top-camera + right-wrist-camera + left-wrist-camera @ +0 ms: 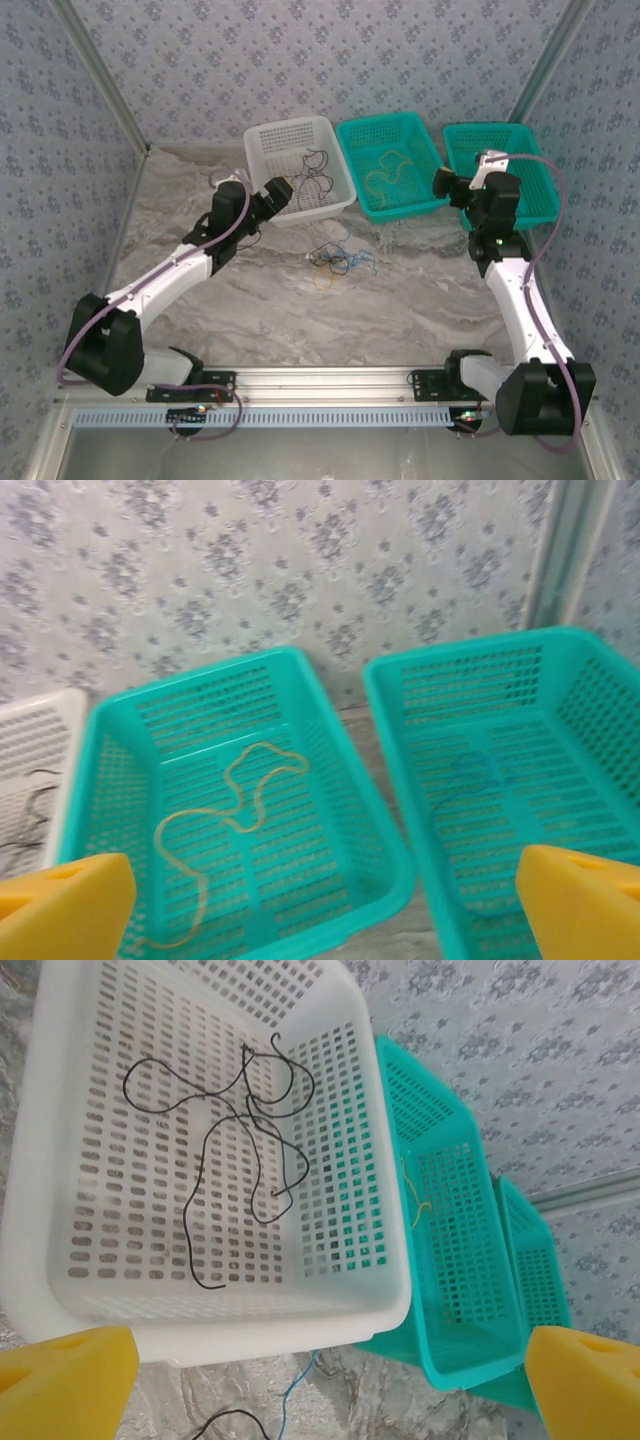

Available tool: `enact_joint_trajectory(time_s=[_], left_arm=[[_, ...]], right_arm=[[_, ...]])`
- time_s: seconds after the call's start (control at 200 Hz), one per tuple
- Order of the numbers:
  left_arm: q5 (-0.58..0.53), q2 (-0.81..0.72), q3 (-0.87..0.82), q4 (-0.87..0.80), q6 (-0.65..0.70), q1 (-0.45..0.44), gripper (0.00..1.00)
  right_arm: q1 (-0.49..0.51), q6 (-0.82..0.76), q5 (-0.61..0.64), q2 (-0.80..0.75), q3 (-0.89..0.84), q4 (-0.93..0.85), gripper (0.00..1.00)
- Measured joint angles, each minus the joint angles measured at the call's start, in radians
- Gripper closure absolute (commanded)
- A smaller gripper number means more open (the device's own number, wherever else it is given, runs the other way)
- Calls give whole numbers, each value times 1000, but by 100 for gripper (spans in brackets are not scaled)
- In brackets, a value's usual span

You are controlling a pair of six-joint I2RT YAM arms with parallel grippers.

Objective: Untangle the cables

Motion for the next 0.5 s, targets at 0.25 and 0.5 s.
enact_joint_trajectory(time_s=[0.25,0.5], left_arm=[[11,41,50,-5,17,-27,1],[6,77,109,-46,72,-72,1]], right_arm=[[70,145,-30,-15,-54,-82,0],[88,307,-33,-16,-157,-115,0]])
